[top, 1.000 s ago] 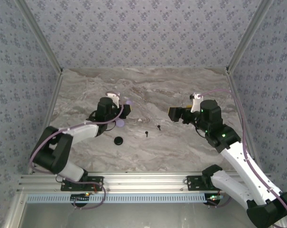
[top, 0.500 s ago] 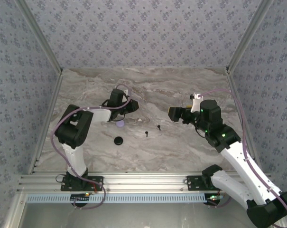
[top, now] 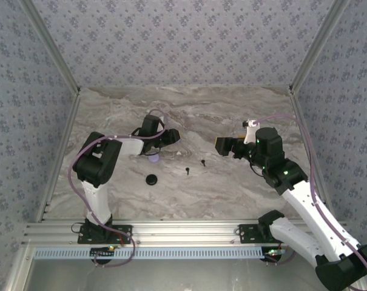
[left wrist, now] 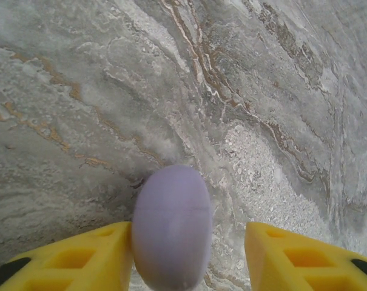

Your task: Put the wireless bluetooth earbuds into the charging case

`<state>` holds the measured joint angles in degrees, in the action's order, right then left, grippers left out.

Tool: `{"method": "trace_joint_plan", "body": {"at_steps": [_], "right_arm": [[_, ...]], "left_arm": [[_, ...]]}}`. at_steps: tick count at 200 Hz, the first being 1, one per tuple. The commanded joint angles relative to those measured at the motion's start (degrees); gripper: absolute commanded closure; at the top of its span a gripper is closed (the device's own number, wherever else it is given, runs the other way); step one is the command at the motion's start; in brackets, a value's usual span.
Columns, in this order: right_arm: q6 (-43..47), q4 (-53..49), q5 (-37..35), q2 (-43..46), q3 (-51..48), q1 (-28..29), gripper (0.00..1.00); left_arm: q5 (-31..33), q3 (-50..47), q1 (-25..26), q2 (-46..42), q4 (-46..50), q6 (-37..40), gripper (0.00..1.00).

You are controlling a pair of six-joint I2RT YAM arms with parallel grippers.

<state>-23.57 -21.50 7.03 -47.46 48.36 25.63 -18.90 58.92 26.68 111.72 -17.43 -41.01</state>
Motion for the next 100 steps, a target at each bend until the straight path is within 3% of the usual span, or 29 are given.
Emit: {"method": "trace_joint_plan", "body": {"at_steps": [1, 58, 75, 100], "right_arm": [[-0.05, -1.89, -1.15, 0.10, 0.76, -0.12, 0.00], [4.04, -3.89, 2.27, -4.16, 1.06, 1.89, 0.02], [6.69, -3.84, 1.62, -7.28, 1.65, 6.14, 0.05], [11.96, -1.66, -2.44, -14.14, 2.59, 16.88, 0.05]], "left_arm": [[2.28, 0.92, 0.13, -3.86, 3.18, 1.82, 0.45], [9.48, -3.64, 0.13, -19.67, 7.97, 7.71, 0.34], [12.46, -5.14, -0.18, -25.40, 10.19, 10.42, 0.29], [13.80, -7.96, -2.66, -32.30, 11.96, 10.95, 0.22]]}}
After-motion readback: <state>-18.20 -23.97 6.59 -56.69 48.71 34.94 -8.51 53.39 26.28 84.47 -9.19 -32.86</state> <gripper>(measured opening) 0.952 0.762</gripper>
